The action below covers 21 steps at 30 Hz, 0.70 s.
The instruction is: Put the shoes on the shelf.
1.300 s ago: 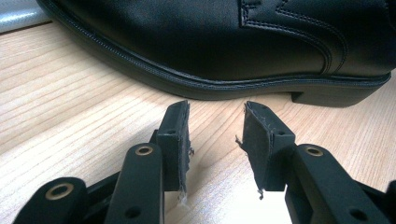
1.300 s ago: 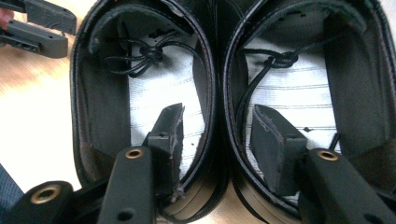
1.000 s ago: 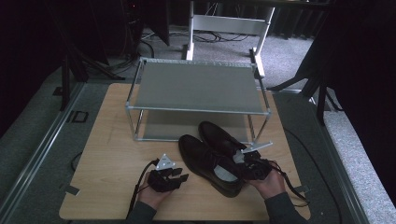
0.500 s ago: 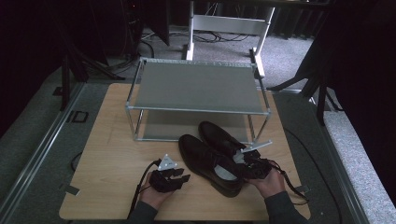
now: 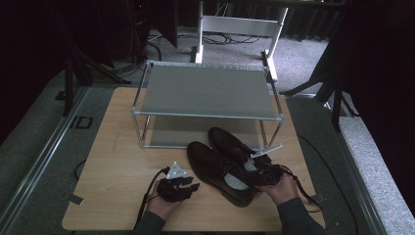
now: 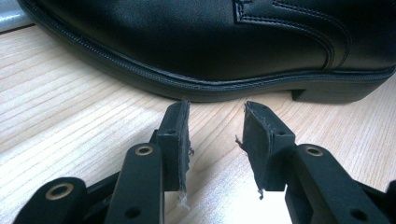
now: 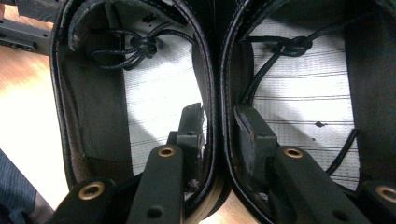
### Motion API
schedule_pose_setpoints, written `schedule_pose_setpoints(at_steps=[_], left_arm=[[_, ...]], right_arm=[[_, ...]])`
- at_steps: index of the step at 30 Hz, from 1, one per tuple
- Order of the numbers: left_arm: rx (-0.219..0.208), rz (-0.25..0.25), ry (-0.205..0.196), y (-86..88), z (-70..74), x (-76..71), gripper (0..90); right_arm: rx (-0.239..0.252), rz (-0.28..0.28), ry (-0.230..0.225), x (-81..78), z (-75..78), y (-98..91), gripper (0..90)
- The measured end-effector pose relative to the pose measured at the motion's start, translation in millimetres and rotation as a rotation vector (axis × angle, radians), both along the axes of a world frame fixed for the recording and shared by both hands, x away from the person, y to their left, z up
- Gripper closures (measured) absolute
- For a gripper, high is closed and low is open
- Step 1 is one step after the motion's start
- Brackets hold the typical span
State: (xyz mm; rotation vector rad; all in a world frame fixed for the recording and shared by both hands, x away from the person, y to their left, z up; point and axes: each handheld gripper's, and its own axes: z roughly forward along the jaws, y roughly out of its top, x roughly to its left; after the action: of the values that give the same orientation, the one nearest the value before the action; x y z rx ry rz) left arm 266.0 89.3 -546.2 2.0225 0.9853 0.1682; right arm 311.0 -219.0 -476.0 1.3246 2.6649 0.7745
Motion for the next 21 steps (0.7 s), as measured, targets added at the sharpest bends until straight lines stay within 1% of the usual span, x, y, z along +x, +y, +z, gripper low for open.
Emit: schedule_pose_setpoints(at_steps=[6, 8, 12, 13, 16, 21], left_arm=[[0.005, -0.002, 0.000, -0.7, 0.0, -0.1, 61.4], [0.004, -0.001, -0.001, -0.8, 0.0, -0.1, 61.4], [0.005, -0.001, -0.001, -1.2, -0.2, 0.0, 61.3], [0.004, -0.001, 0.000, -1.1, -0.1, 0.0, 61.3], [0.001, 0.002, 0.000, -0.7, -0.2, 0.2, 61.1], [0.001, 0.006, -0.001, 0.7, 0.0, 0.1, 61.0]], right_arm=[[-0.013, 0.010, 0.025, 3.9, 0.5, 1.6, 72.9], [-0.021, 0.014, 0.026, 4.4, 0.5, 2.1, 74.2], [-0.046, 0.015, 0.002, 3.4, 1.1, 3.5, 78.3], [-0.042, 0.003, -0.008, 2.0, 1.0, 3.4, 78.8], [-0.026, -0.009, -0.032, -0.5, 0.0, 1.6, 79.7], [0.018, -0.038, -0.073, -5.7, -1.0, -0.4, 80.3]])
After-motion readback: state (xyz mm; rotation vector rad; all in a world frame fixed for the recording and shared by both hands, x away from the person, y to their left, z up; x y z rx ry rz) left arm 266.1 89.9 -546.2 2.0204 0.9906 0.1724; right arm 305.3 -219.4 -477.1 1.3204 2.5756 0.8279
